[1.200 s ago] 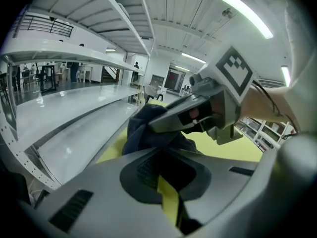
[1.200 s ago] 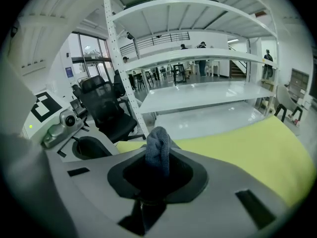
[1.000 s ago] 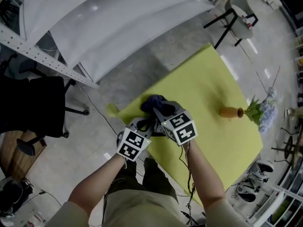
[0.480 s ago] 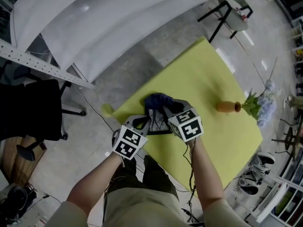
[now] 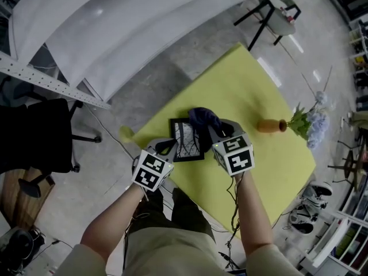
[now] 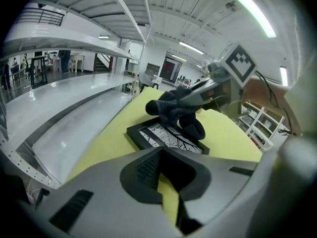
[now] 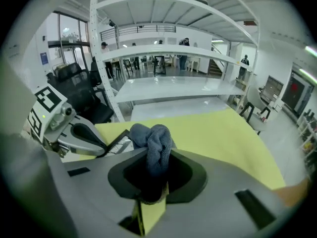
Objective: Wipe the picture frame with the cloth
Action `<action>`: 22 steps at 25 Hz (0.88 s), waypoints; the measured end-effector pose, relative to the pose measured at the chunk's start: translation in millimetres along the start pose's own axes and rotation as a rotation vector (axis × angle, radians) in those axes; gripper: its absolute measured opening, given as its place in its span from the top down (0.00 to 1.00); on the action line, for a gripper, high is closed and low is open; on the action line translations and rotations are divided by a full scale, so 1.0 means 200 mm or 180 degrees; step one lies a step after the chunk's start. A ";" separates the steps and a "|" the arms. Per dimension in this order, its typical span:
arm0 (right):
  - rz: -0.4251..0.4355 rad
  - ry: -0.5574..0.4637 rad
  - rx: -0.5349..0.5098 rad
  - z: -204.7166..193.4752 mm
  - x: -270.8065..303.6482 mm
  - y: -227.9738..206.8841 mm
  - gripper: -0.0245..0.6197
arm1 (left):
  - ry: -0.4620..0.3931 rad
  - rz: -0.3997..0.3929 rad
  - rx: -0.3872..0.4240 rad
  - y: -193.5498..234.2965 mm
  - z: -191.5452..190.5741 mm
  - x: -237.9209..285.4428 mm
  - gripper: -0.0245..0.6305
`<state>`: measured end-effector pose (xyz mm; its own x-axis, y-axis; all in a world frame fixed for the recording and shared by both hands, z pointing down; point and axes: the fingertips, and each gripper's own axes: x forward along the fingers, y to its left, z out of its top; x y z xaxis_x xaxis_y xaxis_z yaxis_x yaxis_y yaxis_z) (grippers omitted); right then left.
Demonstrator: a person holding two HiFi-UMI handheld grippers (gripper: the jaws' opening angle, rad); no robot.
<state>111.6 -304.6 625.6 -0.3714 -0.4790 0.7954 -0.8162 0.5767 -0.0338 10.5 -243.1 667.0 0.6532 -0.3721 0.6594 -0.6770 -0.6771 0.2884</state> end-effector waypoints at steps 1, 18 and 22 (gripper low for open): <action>0.0110 -0.0080 0.0010 0.04 -0.02 0.05 0.86 | 0.0022 -0.0012 0.0003 -0.01 -0.01 -0.01 0.95; 0.1135 0.0108 -0.0036 -0.05 0.20 0.60 0.87 | 0.0174 -0.0226 -0.0100 -0.12 -0.11 -0.06 0.95; 0.0882 0.0251 -0.0140 -0.12 0.17 0.49 0.87 | 0.0144 -0.0222 -0.0137 -0.12 -0.11 -0.06 0.95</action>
<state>29.9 -248.8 663.7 -0.5405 -0.2474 0.8042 -0.6680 0.7073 -0.2314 11.6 -207.6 667.7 0.6840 -0.2953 0.6670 -0.6449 -0.6721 0.3638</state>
